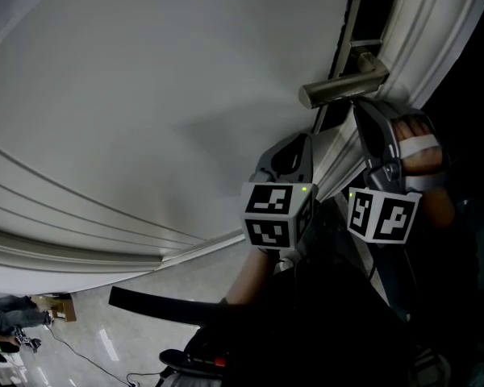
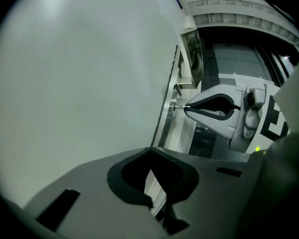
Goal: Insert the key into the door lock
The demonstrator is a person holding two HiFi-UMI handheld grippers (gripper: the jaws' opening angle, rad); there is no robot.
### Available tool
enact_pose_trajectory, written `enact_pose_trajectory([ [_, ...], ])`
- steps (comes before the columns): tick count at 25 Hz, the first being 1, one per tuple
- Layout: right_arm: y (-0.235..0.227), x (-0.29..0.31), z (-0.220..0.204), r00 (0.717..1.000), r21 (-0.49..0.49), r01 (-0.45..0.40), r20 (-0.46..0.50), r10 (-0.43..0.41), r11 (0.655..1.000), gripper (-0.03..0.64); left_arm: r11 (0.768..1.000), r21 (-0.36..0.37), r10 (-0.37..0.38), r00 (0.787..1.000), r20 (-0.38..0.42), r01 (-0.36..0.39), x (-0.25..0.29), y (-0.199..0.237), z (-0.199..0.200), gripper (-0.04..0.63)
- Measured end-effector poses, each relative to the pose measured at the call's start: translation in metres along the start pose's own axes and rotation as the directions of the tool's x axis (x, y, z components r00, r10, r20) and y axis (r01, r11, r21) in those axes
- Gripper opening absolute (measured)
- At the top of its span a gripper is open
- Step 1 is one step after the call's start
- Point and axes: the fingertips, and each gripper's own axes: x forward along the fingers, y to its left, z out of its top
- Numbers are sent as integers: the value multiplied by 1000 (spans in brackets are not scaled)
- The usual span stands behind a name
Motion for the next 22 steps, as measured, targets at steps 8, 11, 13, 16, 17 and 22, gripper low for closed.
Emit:
enact_pose_trajectory([
  [8,1,1,-1,1000,2,-1,4,1,1000,13,1000,-3,0,1000,-5,0,2,-1,-2,0],
  [11,0,0,0,1000,1,0,5,0,1000,14,1000,-9,-2,1000,-5,2,1,-1,-2,0],
  [13,0,0,0,1000,2,0,7,0,1000,12,1000,-10,-2,1000,-1,2,2,-2,-1,0],
  [16,0,0,-1,1000,5,-2,9,2,1000,14,1000,-10,-2,1000,2,2,2,-3,1,0],
  [17,0,0,-1,1000,5,-3,8,3,1000,14,1000,-10,-1,1000,2,1,3,-3,1,0],
  [22,0,1,-1,1000,4,-8,7,8,1000,14,1000,-5,-4,1000,-4,4,4,-2,-3,0],
])
